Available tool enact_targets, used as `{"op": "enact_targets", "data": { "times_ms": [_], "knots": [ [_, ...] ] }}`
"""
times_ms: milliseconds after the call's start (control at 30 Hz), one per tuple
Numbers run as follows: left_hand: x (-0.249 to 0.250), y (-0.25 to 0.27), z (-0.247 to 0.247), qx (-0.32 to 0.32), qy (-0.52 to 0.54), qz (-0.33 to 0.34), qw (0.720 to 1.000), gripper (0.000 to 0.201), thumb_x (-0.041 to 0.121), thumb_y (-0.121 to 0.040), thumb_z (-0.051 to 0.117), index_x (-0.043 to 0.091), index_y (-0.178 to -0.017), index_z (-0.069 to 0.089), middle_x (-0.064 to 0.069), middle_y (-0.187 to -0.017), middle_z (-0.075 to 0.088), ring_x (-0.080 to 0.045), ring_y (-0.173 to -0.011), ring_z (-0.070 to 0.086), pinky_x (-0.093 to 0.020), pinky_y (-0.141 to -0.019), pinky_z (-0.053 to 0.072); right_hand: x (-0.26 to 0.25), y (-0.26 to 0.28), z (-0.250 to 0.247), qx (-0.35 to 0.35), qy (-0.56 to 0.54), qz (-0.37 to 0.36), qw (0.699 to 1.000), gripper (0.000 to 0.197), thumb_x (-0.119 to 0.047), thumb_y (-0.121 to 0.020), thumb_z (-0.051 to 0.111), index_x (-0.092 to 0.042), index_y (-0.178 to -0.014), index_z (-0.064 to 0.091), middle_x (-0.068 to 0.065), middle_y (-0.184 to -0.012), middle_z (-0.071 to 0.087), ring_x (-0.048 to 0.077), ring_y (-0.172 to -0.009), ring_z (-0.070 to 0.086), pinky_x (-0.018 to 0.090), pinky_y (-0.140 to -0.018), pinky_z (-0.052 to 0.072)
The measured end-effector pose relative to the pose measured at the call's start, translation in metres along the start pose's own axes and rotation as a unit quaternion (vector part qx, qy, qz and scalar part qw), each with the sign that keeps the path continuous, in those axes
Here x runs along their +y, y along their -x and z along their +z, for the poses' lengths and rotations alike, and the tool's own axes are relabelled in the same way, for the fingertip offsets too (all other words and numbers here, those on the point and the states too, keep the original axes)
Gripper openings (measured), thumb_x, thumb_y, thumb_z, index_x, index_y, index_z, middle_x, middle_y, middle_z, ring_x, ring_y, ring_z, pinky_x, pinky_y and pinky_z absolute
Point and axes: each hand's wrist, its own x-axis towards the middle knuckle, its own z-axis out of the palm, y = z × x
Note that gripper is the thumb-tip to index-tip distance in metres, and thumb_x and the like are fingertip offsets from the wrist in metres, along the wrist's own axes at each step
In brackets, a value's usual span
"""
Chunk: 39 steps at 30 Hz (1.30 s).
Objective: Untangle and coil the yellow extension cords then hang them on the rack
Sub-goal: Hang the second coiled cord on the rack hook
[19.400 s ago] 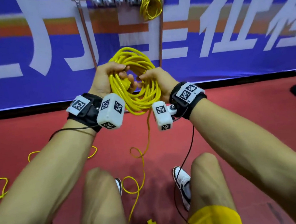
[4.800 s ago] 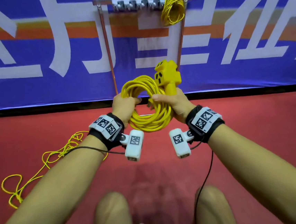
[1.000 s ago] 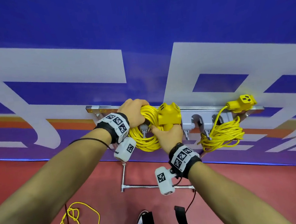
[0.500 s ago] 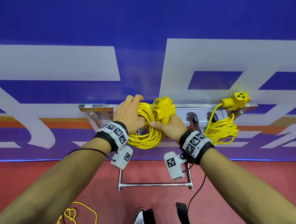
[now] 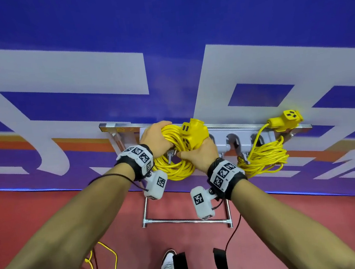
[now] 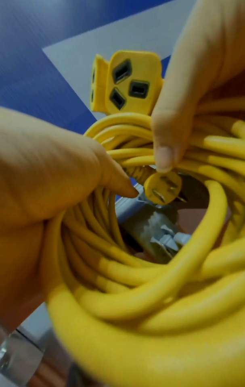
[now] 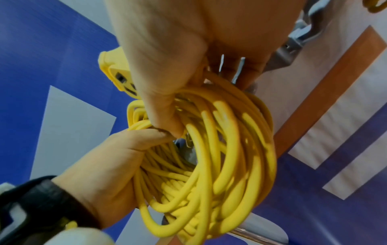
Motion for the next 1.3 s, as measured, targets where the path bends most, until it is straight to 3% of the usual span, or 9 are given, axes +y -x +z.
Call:
{"op": "enact_targets", "data": {
  "times_ms": [133,267,500,600,767,933,1000,1100,1300],
  "knots": [
    [-0.011,0.018,0.008,0.038,0.06,0.04,0.997,0.031,0.017,-0.078,0.07,0.02,-0.108,0.065,-0.001,-0.101,0.07,-0.022,-0.093,0.065,-0.041,-0.086,0.054,0.001,0.012,0.001,0.013,0.029,-0.013,0.999,0.053,-0.048,-0.05,0.072,-0.018,-0.093,0.071,-0.002,-0.093,0.073,0.018,-0.083,0.068,0.036,-0.078,0.057],
    [-0.014,0.04,0.011,0.097,0.11,0.045,0.988,0.023,0.015,-0.081,0.069,0.02,-0.103,0.065,0.003,-0.096,0.069,-0.021,-0.09,0.065,-0.033,-0.081,0.052,-0.015,0.015,-0.003,-0.02,0.094,-0.075,0.993,0.04,-0.035,-0.057,0.087,-0.02,-0.091,0.07,-0.002,-0.092,0.073,0.019,-0.081,0.067,0.027,-0.073,0.053],
    [-0.01,0.052,-0.025,-0.014,0.084,0.058,0.995,0.054,0.03,-0.058,0.074,0.027,-0.109,0.055,0.012,-0.09,0.067,-0.01,-0.083,0.066,-0.024,-0.074,0.051,-0.065,-0.001,-0.021,-0.135,0.294,-0.073,0.943,0.04,-0.042,-0.059,0.085,-0.022,-0.079,0.057,-0.003,-0.075,0.058,0.026,-0.074,0.058,0.027,-0.065,0.042],
    [-0.005,0.04,-0.023,-0.075,-0.016,0.099,0.992,0.033,0.041,-0.063,0.072,0.035,-0.09,0.055,0.009,-0.093,0.067,-0.02,-0.089,0.065,-0.032,-0.082,0.053,-0.078,-0.004,-0.019,-0.182,0.32,-0.091,0.925,0.038,-0.037,-0.056,0.083,-0.021,-0.074,0.054,-0.001,-0.074,0.061,0.027,-0.072,0.06,0.03,-0.063,0.048],
    [-0.005,0.048,-0.016,-0.027,0.053,0.029,0.998,0.031,0.022,-0.05,0.075,0.02,-0.074,0.054,-0.003,-0.073,0.063,-0.028,-0.07,0.06,-0.039,-0.064,0.055,-0.072,-0.01,-0.019,-0.197,0.244,-0.086,0.946,0.035,-0.032,-0.047,0.082,-0.019,-0.068,0.056,-0.004,-0.063,0.062,0.018,-0.057,0.06,0.032,-0.055,0.054],
    [-0.019,0.053,-0.008,-0.01,0.128,0.003,0.992,0.045,0.026,-0.049,0.075,0.02,-0.091,0.061,-0.005,-0.091,0.069,-0.027,-0.089,0.068,-0.043,-0.078,0.057,-0.076,-0.018,-0.018,-0.251,0.199,-0.115,0.94,0.036,-0.04,-0.056,0.089,-0.022,-0.076,0.065,-0.002,-0.075,0.068,0.022,-0.072,0.064,0.029,-0.065,0.051],
    [-0.009,0.061,-0.018,0.0,0.135,0.013,0.991,0.036,0.019,-0.05,0.073,0.02,-0.083,0.06,-0.004,-0.079,0.068,-0.026,-0.074,0.068,-0.039,-0.065,0.057,-0.072,-0.02,-0.019,-0.281,0.1,-0.09,0.95,0.037,-0.045,-0.064,0.087,-0.021,-0.087,0.071,-0.002,-0.085,0.074,0.016,-0.08,0.068,0.032,-0.076,0.055],
    [-0.006,0.068,-0.029,-0.018,0.136,0.019,0.99,0.029,0.013,-0.051,0.07,0.022,-0.076,0.06,-0.003,-0.067,0.065,-0.023,-0.058,0.062,-0.035,-0.05,0.05,-0.072,-0.017,-0.019,-0.246,-0.015,-0.076,0.966,0.012,-0.021,-0.082,0.079,-0.022,-0.084,0.068,-0.008,-0.077,0.07,0.006,-0.074,0.063,0.026,-0.074,0.054],
    [-0.026,0.083,-0.031,0.018,0.203,-0.028,0.979,0.035,0.008,-0.048,0.067,0.009,-0.083,0.059,0.0,-0.063,0.056,-0.014,-0.053,0.049,-0.027,-0.053,0.041,-0.07,-0.025,-0.032,-0.159,-0.163,0.05,0.972,0.013,-0.014,-0.091,0.069,-0.01,-0.087,0.057,0.01,-0.074,0.059,0.028,-0.076,0.06,0.038,-0.073,0.054]
  ]
}}
